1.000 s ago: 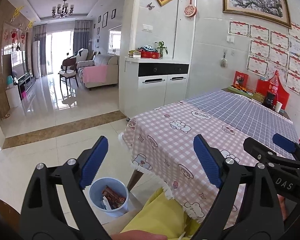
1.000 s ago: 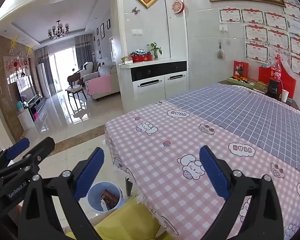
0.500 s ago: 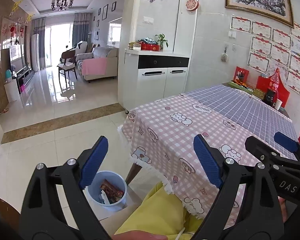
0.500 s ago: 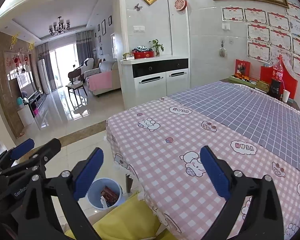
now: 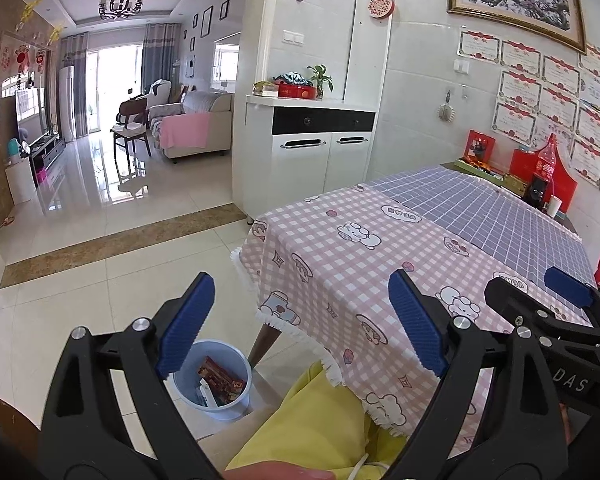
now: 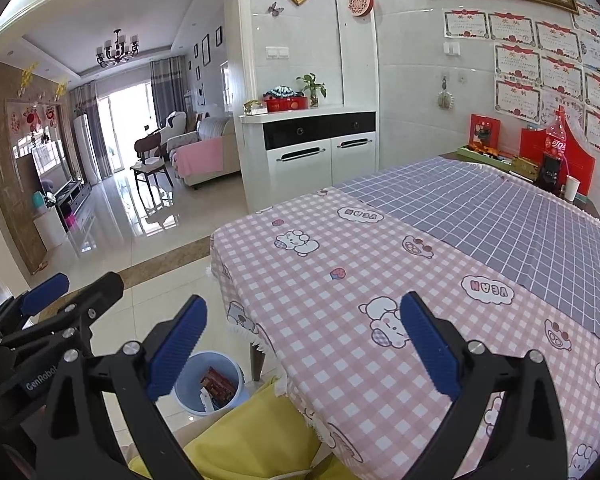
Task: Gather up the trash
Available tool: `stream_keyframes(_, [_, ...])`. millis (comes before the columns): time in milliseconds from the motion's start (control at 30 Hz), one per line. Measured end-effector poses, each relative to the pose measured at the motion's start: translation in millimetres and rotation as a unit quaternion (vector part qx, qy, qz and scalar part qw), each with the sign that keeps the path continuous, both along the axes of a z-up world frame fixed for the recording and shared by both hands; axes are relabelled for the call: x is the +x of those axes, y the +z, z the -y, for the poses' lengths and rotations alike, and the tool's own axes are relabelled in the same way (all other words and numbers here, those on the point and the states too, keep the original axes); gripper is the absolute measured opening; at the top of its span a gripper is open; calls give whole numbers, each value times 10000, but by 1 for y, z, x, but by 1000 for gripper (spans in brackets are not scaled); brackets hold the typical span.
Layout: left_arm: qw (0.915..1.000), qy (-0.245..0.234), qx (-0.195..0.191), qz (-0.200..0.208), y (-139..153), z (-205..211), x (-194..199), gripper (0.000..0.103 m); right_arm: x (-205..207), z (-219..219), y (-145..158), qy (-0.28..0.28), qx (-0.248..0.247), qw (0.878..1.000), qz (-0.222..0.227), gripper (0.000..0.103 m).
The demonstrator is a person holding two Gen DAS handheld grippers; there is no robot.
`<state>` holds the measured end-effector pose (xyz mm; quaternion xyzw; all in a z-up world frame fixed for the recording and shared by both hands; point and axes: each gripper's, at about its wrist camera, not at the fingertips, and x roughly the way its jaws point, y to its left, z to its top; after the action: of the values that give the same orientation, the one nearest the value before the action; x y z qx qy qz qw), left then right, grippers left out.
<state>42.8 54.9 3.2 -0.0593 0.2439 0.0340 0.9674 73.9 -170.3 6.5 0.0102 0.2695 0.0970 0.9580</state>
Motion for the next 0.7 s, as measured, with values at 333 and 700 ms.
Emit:
stream_keyframes(333, [10000,53,-65,-36,-3,-1,4,88,-1,-1,-3,45,-18,10000,-57,96])
stream_keyframes(700, [9999,14,-56,-96,-5,0,6,88,0,1,-6,59,29,9999,-127,96])
